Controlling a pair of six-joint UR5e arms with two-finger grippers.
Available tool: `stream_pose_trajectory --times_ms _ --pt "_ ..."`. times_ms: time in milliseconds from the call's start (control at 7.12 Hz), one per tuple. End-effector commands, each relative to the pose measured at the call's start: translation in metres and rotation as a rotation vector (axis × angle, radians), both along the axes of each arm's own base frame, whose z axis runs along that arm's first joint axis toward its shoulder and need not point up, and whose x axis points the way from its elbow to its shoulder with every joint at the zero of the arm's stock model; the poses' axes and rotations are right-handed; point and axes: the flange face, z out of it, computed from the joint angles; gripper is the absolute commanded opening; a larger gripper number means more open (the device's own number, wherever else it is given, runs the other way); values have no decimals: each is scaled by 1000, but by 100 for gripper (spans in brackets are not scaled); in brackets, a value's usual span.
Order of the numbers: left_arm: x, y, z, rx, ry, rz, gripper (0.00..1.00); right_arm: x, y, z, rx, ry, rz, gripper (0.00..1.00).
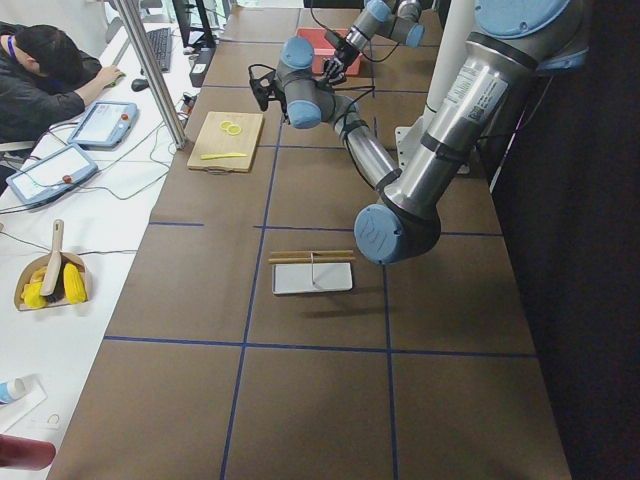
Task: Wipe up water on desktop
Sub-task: 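Open the left gripper and withdraw the left arm while the right holds the cloth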
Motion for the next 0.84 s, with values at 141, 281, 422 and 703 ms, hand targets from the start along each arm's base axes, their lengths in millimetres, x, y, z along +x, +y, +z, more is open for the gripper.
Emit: stream_pose_trajectory --times_ms 141,281,422,703 --pt "-117 -24 56 190 -310 96 100 8 -5 6 -43 117 15 0" --pt "-139 -13 72 237 -406 157 100 12 -6 13 -74 204 17 0" --pt "-159 -12 85 236 -447 174 100 14 -13 25 -116 272 3 0" --pt "-192 5 134 265 -530 246 100 36 -38 48 -310 339 -117 0"
